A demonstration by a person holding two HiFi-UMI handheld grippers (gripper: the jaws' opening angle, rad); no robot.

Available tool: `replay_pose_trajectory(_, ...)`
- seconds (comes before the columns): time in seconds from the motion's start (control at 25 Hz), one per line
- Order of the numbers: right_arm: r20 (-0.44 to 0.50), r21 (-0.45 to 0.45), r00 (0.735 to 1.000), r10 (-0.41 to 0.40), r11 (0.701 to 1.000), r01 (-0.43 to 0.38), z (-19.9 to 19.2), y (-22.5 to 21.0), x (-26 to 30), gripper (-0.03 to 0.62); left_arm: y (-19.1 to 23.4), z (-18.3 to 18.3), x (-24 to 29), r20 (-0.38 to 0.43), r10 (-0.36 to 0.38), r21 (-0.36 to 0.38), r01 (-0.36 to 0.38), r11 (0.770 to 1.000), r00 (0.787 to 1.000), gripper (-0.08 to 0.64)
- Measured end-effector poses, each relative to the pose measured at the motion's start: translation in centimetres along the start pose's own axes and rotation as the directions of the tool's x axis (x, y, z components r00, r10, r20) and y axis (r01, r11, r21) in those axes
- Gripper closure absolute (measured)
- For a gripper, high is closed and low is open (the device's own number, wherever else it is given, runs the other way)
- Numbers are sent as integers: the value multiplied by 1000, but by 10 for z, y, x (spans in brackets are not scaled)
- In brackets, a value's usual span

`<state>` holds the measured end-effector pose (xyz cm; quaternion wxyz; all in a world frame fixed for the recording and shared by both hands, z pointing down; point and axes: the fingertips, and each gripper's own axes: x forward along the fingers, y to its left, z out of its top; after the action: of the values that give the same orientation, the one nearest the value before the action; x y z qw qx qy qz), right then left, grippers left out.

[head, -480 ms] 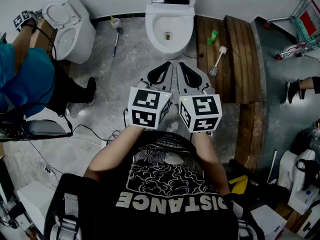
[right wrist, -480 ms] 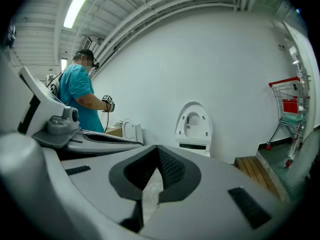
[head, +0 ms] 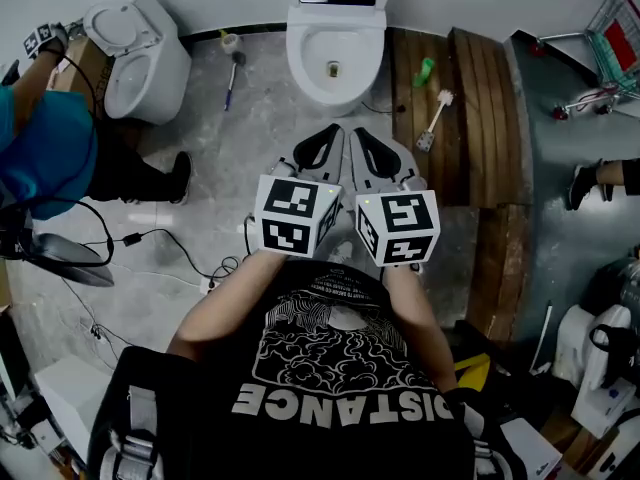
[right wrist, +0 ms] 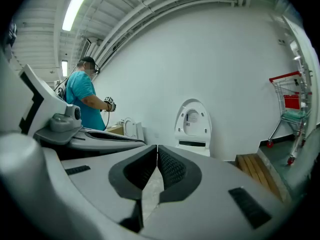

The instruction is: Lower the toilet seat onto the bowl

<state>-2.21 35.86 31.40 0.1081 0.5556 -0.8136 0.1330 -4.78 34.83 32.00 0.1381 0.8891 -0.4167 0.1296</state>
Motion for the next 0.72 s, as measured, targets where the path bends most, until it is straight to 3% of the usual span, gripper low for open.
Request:
replay_pose_trajectory(0.32,0,6,999,42,999,-42,-5,-28,-6,574,-21,2,22,12,28,-30,-28,999,1000,551)
replay_pose_trajectory(0.72,-3,21,999,50,999,-50,-1,-51,19,574,-11,7,54,-9,29,-15,-29,999,1000,551)
